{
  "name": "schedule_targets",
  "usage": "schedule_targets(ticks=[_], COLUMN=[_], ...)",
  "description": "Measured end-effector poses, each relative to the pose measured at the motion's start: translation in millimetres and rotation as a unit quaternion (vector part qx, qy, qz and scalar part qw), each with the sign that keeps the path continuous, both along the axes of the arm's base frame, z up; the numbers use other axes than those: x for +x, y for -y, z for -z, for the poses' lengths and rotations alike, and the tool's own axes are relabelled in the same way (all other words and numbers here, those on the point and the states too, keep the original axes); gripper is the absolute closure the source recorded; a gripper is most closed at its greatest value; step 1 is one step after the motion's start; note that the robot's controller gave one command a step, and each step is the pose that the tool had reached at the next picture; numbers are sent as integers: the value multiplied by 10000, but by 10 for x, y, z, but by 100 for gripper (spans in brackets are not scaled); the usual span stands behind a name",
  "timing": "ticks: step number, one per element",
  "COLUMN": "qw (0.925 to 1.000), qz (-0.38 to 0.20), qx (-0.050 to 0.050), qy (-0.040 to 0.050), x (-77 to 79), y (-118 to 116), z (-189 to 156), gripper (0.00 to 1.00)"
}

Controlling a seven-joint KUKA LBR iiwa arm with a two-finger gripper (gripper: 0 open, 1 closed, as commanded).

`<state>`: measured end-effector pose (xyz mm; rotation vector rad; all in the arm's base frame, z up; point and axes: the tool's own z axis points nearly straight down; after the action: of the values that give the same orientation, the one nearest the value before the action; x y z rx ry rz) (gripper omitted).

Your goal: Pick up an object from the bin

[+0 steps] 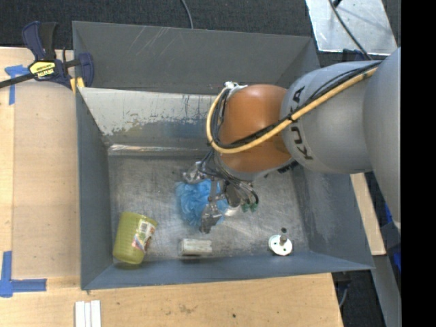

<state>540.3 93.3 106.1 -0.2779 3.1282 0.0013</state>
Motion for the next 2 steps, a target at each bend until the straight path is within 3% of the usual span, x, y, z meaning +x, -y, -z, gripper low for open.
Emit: schedule_targets(ticks=[1,2], qw=[9713,9715], qz=[-2375,-2369], qx=[35,35], qy=[86,84], x=[269,272], y=[339,341], z=[284,283], gripper=[100,100])
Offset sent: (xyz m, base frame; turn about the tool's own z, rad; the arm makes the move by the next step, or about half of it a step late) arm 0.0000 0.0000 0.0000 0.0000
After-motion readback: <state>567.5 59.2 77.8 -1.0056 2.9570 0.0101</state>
